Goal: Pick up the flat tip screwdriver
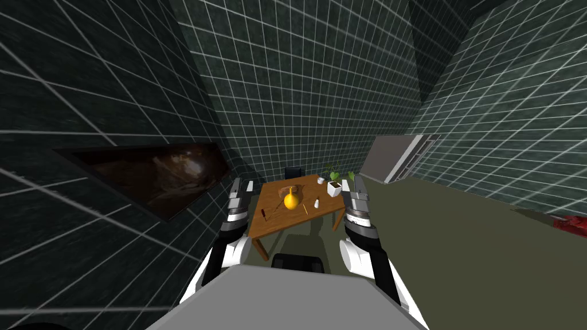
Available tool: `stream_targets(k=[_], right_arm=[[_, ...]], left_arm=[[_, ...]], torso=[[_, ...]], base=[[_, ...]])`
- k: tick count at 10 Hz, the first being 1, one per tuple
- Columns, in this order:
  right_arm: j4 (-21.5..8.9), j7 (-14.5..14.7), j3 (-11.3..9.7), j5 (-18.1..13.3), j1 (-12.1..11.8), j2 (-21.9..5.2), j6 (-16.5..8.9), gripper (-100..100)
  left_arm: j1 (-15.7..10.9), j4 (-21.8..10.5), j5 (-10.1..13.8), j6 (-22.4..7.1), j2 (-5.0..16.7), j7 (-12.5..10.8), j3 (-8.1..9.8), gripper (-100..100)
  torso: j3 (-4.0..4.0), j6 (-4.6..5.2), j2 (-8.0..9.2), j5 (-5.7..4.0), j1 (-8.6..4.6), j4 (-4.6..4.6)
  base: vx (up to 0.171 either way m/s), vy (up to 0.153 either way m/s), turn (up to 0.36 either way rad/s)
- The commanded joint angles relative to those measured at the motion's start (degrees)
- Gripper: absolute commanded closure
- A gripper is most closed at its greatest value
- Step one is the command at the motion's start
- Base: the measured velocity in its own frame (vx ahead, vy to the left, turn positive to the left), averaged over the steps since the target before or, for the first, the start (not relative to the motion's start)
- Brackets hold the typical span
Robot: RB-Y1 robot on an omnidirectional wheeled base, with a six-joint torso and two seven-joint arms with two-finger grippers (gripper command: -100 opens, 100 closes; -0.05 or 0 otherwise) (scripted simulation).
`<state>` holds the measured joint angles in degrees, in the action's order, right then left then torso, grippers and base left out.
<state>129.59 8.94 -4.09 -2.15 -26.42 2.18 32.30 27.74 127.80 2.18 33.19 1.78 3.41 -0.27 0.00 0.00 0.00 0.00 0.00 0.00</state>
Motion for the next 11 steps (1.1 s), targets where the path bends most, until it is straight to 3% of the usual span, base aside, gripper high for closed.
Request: stream_targets(k=[1, 7, 11], right_arm=[[0.00, 0.00, 0.00, 0.00, 0.00, 0.00, 0.00, 0], [0.00, 0.00, 0.01, 0.00, 0.00, 0.00, 0.00, 0], [0.00, 0.00, 0.00, 0.00, 0.01, 0.00, 0.00, 0]], left_arm=[[-0.43, -1.04, 0.55, -1.25, 1.85, -0.57, 0.18, -100], [-3.34, -7.60, 4.04, -8.70, 6.06, -4.24, 1.21, -100], [-5.57, -12.70, 6.77, -14.05, 7.32, -7.11, 1.95, -100]], torso=[[0.00, 0.00, 0.00, 0.00, 0.00, 0.00], [0.14, -0.02, 0.24, 0.04, 0.19, 0.05], [0.11, 0.01, 0.19, 0.03, 0.12, 0.05]], base=[[-0.024, 0.015, 0.092], [-0.056, 0.039, 0.124], [-0.053, 0.035, 0.117]])
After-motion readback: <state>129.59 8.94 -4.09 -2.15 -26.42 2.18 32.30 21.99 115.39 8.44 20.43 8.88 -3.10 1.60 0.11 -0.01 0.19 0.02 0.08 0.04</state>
